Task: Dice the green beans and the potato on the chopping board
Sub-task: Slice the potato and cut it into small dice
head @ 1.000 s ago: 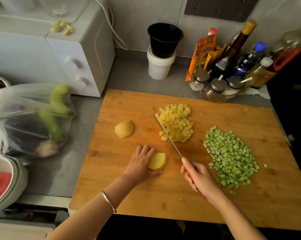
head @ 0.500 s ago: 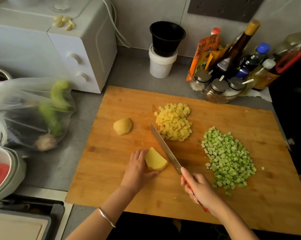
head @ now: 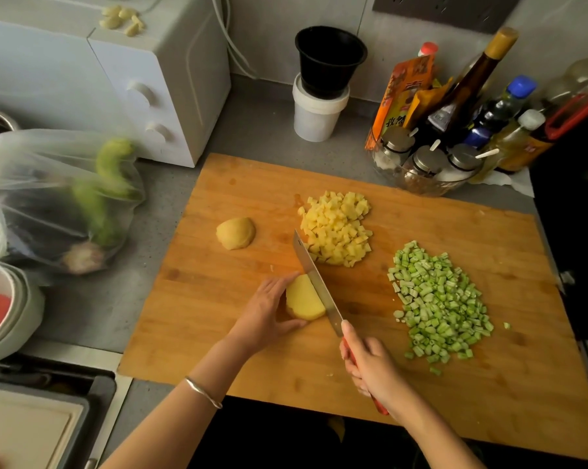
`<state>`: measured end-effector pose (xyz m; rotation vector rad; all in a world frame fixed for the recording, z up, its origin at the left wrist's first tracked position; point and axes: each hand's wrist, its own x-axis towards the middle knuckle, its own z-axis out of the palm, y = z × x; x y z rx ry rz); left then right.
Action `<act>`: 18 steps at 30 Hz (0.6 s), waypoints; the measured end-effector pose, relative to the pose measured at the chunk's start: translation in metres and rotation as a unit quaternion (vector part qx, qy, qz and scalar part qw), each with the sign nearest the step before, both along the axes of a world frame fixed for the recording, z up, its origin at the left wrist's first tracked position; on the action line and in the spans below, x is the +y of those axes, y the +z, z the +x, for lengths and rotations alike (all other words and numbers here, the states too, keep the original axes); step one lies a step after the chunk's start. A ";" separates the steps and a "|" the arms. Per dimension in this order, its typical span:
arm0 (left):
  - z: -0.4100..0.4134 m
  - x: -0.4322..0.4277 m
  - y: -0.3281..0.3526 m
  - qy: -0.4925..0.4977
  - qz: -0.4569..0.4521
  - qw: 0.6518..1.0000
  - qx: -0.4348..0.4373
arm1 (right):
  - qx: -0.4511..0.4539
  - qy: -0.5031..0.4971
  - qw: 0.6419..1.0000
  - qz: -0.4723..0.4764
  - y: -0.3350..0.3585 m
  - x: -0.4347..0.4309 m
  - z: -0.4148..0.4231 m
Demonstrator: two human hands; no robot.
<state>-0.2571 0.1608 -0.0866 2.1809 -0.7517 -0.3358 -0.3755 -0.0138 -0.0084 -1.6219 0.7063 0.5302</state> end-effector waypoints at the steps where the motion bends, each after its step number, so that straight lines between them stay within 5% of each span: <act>1: -0.005 -0.002 0.001 0.021 -0.004 1.000 0.008 | -0.005 -0.009 1.000 -0.005 0.001 -0.001 -0.001; 7: -0.026 -0.029 -0.003 0.217 -0.011 0.976 -0.020 | -0.047 -0.047 0.997 0.028 0.012 0.005 -0.007; 11: -0.032 -0.039 -0.018 0.246 0.078 0.959 -0.122 | -0.042 -0.043 0.998 0.035 0.014 0.008 -0.007; 18: -0.031 -0.042 -0.021 0.243 0.116 0.951 -0.149 | -0.036 -0.019 0.999 0.020 0.010 0.010 -0.007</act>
